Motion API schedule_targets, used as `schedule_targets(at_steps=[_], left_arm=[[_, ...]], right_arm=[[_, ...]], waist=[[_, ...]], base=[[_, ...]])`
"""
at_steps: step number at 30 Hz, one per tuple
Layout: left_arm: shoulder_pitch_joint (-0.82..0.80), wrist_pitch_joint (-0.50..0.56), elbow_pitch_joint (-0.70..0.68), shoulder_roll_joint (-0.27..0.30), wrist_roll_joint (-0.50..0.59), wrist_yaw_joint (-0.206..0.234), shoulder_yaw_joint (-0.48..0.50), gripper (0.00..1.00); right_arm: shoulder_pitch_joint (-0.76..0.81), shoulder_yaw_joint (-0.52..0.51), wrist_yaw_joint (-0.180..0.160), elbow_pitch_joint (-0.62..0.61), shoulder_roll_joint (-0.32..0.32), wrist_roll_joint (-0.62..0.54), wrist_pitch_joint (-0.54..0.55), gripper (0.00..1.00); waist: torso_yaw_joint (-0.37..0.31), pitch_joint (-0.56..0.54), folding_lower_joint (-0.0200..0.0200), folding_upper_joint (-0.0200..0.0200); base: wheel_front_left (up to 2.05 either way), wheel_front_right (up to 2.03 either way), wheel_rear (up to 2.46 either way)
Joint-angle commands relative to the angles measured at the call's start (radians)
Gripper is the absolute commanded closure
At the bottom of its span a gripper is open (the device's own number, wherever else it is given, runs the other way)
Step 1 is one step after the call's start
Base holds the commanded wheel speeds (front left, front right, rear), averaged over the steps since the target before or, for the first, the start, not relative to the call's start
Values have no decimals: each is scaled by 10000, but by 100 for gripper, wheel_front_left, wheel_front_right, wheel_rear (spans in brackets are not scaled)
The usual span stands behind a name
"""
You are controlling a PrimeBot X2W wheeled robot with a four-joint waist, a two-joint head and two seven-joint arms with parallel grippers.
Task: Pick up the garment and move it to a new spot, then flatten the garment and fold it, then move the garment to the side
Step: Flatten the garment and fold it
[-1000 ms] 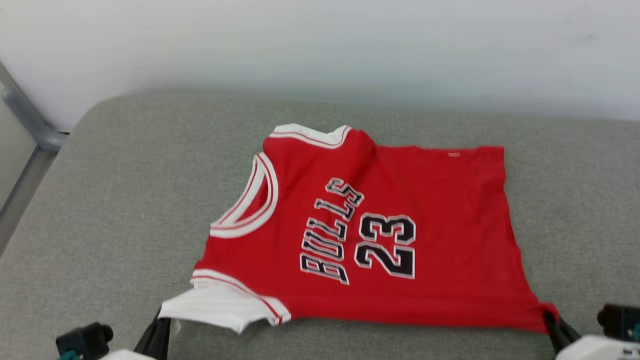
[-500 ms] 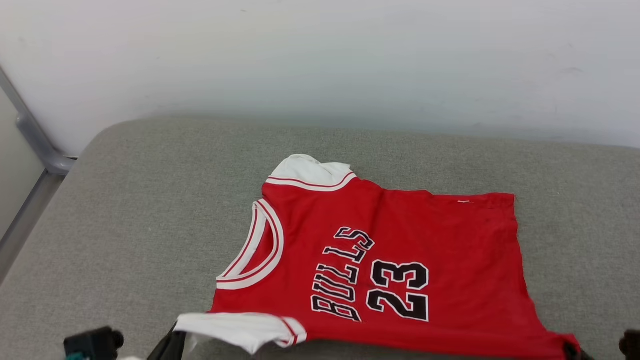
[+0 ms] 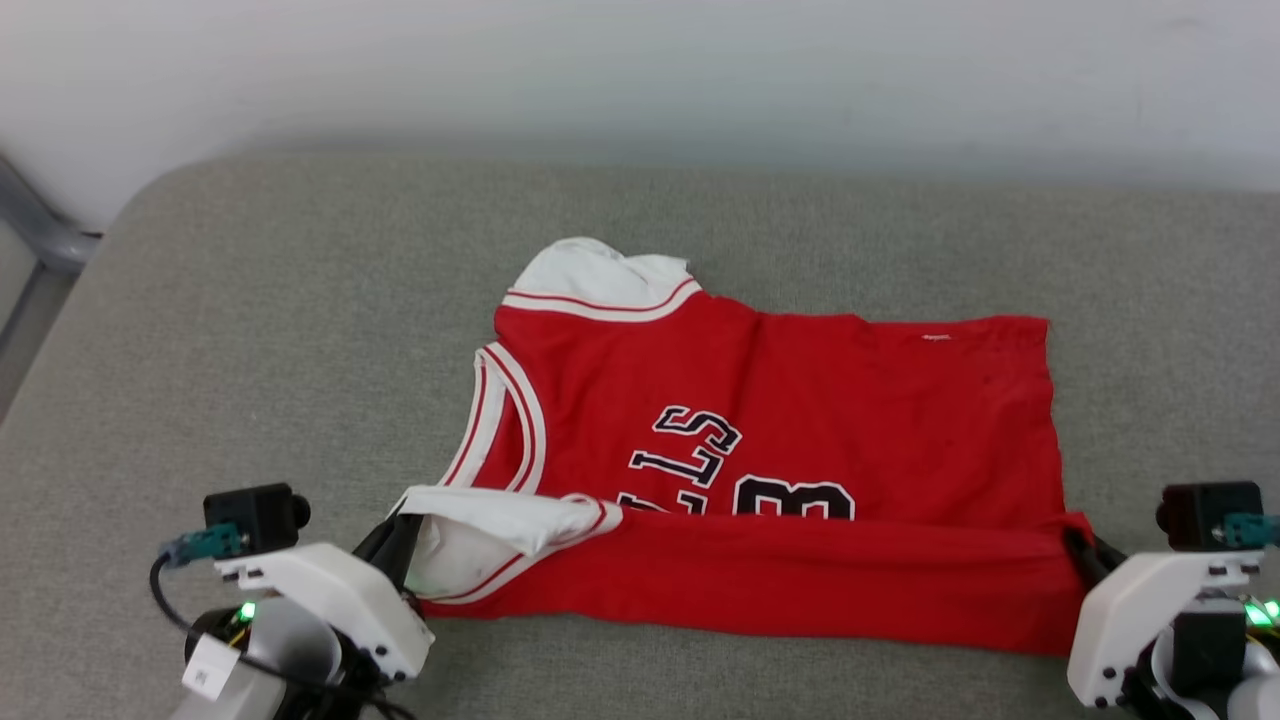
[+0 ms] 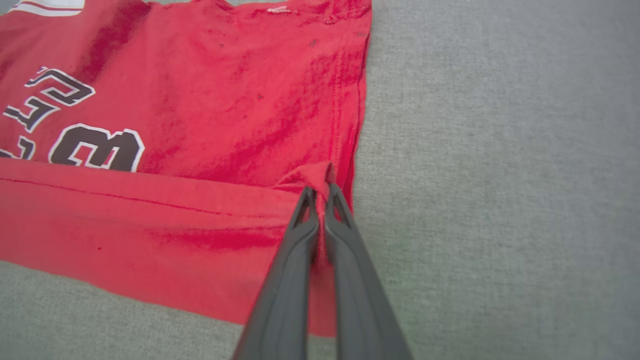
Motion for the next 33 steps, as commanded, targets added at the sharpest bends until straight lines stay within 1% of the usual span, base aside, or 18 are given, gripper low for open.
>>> schedule_targets(at_steps=[1,5,10,11,12,13,14,15,20,25,27,29,31,33], left_arm=[[-300,13,290,-73,-6,-143,-40,100],[-1076,76,1372,-338,-44,-591,-202,100],[-1798,303,2436,-562,-54,-1105,-488,100],[-1911,360,2600,-622,-61,-1206,-536,97],[-1997,380,2779,-676,-65,-1282,-570,76],[-2066,384,2923,-730,-77,-1367,-607,56],[-2115,362,3045,-777,-103,-1424,-628,21],[-2150,318,3170,-807,-109,-1468,-642,0],[-1970,-41,3440,-786,-126,-1439,-498,0],[-1585,-88,3162,-470,-167,-1237,-326,0],[-1378,131,2889,-236,-229,-1075,-284,0],[-1184,559,2517,66,-283,-900,-293,0],[-1023,1134,2113,402,-458,-738,-267,0],[-859,1927,1635,718,-714,-567,-284,0]], right_arm=[[-309,100,-11,214,-74,-43,-81,100],[-999,411,-11,979,-234,-80,-282,100],[-1625,709,-11,1947,-256,-53,-631,100],[-1672,758,-11,2139,-263,-93,-703,92],[-1697,802,-11,2329,-227,-60,-774,75],[-1715,832,-11,2495,-197,-26,-857,54],[-1745,847,-11,2639,-155,24,-927,12],[-1778,924,-11,2707,-132,57,-1091,0],[-1555,844,-11,2453,15,333,-2996,0],[-1102,796,-10,2114,162,323,-4661,0],[-910,763,-10,1892,259,252,-5017,0],[-674,690,-10,1661,343,177,-5133,0],[-496,647,-10,1356,415,96,-5123,0],[-283,641,-10,1061,500,74,-5101,0]], waist=[[-28,406,-1,-1],[-50,820,-1,-1],[-77,1195,-1,-1],[-78,1223,-1,-1],[-81,1239,-1,-1],[-86,1249,-1,-1],[-92,1242,-1,-1],[-96,1206,-1,-1],[-115,759,-1,-1],[-194,81,-1,-1],[-243,-133,-1,-1],[-292,-321,-1,-1],[-340,-449,-1,-1],[-387,-503,-1,-1]], base=[[0,0,0],[0,0,0],[0,0,0],[0,0,0],[0,0,0],[0,0,0],[0,0,0],[0,0,0],[0,0,0],[0,0,0],[0,0,0],[0,0,0],[0,0,0],[0,0,0]])
